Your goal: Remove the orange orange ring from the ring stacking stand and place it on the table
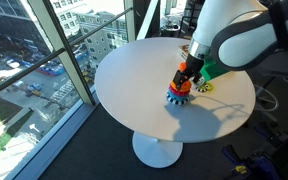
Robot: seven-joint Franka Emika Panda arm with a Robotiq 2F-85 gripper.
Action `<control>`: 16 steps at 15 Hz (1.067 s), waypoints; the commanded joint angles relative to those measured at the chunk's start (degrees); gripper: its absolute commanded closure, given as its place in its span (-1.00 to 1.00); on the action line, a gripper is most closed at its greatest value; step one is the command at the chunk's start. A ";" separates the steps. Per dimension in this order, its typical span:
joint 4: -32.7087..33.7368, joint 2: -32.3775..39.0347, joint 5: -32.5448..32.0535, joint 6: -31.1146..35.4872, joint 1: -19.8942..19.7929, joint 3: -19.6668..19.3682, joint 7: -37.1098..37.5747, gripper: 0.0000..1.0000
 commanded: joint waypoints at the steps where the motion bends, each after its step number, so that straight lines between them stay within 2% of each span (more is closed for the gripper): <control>1: 1.98 1.64 -1.57 1.08 1.30 -1.24 1.92 -1.00; 11: 2.42 3.99 0.21 4.89 1.26 -1.62 0.51 -1.00; 12: 2.44 4.10 0.32 5.09 1.25 -1.69 0.46 -0.50; 16: 2.43 3.43 0.58 5.05 1.33 -1.64 0.44 -0.20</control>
